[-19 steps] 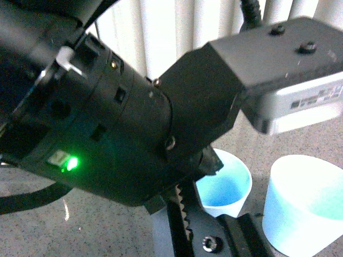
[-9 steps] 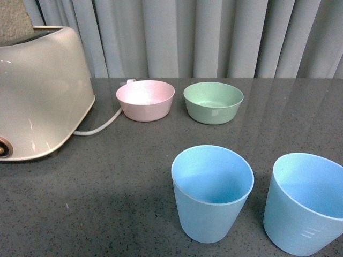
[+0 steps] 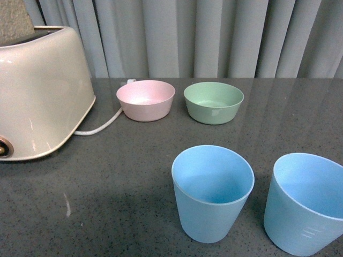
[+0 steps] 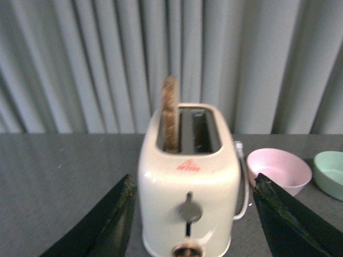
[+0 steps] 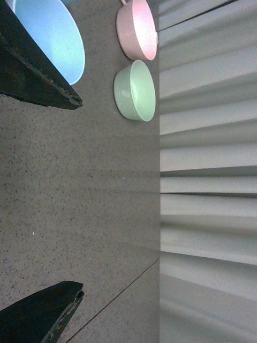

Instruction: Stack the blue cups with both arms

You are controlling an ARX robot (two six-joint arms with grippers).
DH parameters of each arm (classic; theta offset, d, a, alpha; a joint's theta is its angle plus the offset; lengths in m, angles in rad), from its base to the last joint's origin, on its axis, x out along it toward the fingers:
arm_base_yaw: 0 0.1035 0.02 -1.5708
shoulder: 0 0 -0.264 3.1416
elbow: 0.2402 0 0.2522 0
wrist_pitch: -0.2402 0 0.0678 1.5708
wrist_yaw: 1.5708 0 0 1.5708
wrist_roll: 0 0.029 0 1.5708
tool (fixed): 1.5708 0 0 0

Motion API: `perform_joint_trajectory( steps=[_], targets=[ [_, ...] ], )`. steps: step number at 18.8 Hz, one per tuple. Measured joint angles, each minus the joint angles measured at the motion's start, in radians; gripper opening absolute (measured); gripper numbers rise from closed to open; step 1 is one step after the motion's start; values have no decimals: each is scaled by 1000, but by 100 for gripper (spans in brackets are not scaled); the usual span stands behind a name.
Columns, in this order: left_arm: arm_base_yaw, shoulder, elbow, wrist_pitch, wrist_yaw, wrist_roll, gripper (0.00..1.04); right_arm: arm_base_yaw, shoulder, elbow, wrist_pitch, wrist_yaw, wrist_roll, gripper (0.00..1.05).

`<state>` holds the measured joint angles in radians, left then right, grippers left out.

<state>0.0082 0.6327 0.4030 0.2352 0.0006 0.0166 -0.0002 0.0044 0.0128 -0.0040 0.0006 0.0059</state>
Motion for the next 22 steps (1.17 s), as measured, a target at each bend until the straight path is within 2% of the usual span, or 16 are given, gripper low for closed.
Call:
perform_joint_trajectory(
  steps=[8,22],
  targets=[
    [-11,-161,-216,43,-1,-11,1,0,0,0,0,0,0,98],
    [-10,-420,-369,-50,-1,-13,1,0,0,0,0,-1,0,98]
  ],
)
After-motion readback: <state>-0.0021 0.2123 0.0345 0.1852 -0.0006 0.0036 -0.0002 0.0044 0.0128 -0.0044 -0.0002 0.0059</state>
